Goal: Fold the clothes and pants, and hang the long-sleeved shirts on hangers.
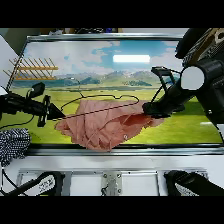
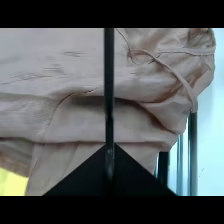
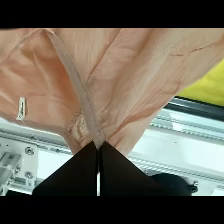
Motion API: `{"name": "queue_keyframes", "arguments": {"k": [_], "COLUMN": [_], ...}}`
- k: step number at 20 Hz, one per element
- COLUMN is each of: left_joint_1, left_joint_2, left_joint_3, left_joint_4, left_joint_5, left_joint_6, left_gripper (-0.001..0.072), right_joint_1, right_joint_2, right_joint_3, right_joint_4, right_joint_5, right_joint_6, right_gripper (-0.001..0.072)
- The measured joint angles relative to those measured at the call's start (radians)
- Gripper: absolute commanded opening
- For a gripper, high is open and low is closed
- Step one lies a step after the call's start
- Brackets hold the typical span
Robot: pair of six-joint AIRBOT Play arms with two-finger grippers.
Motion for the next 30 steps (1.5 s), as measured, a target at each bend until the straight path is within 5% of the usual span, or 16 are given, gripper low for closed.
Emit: {"name": "queue_keyframes", "arguments": {"k": [30], "left_joint_1": [-0.330], "left_joint_2": [-0.122], "left_joint_3": [-0.109], "left_joint_4": [-0.116], "left_joint_5": [0.232], "left_joint_6": [0.061], "left_gripper": [0.0003], "right_joint_1": [-0.019], "right_joint_2": [-0.031], "right_joint_3": [0.176], "right_joint_4": [0.071], "right_joint_5": [0.007], "right_joint_6": [-0.002], "right_gripper": [0.0008]}}
